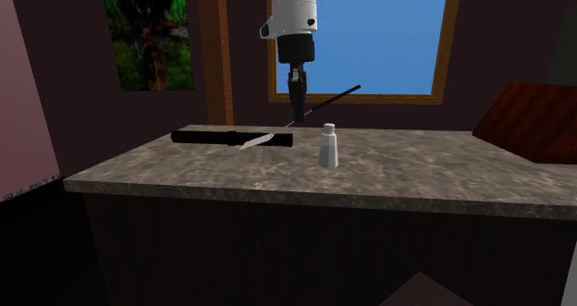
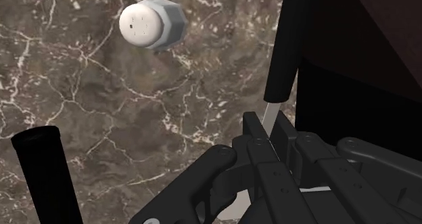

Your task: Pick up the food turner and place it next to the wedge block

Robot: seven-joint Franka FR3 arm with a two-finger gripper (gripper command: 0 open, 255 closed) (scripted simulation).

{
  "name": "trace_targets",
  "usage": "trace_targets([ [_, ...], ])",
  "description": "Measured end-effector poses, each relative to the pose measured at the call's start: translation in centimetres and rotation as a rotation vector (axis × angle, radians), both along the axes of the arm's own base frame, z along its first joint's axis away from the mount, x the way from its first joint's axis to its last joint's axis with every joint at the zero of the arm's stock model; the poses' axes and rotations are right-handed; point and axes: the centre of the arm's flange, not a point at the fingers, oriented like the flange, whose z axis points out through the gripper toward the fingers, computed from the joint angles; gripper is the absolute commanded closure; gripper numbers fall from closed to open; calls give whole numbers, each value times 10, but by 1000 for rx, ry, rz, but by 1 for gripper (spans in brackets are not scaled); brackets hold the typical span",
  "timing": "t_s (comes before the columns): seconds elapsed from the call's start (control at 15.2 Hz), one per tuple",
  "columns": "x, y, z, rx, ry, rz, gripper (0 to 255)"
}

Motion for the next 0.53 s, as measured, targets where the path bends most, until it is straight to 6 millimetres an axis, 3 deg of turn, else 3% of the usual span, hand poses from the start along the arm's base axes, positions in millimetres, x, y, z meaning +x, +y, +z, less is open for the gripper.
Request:
trace_targets([
  [0.53, -1, 0, 43, 0, 0, 0, 255],
])
